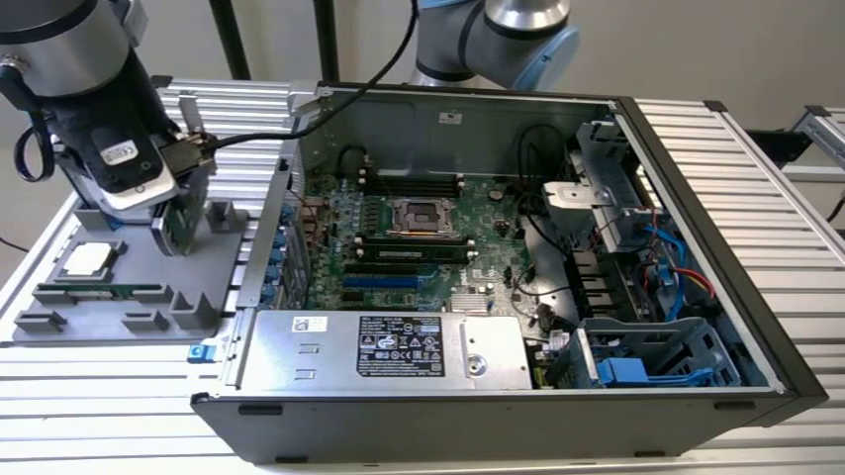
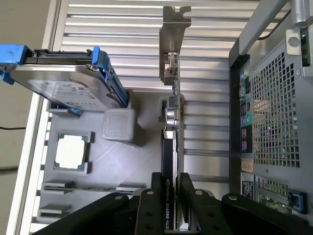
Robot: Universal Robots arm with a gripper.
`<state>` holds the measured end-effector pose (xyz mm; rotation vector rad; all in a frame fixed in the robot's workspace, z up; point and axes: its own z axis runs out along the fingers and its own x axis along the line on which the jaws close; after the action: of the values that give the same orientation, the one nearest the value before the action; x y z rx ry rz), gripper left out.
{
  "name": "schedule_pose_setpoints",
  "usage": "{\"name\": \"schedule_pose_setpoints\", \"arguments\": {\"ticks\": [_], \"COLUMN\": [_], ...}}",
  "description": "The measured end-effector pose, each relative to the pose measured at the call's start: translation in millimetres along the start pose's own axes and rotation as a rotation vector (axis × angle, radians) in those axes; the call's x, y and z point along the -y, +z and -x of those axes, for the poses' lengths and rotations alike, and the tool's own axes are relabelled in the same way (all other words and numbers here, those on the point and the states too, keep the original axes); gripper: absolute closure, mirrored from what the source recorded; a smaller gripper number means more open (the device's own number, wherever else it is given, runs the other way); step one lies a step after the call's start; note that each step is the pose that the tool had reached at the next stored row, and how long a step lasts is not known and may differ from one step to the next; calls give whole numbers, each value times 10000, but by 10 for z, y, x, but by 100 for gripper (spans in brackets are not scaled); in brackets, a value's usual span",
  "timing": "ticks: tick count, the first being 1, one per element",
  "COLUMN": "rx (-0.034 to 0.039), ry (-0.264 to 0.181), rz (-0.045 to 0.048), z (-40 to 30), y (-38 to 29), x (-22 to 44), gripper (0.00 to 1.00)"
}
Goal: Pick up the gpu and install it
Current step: 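Pick up the gpu and move the gpu toward the slot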
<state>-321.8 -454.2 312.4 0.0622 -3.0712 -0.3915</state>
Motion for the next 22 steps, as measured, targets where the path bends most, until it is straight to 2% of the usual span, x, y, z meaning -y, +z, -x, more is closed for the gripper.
{"name": "schedule_pose_setpoints", "arguments": {"ticks": [10, 18, 20, 22], "rx": [57, 138, 194, 304], "ry": [203, 482, 491, 486], "rz": [83, 201, 217, 223], "z": [-6, -10, -12, -13], "y": [-144, -242, -263, -275], "x": [-37, -63, -68, -72], "gripper": [100, 100, 100, 100]}}
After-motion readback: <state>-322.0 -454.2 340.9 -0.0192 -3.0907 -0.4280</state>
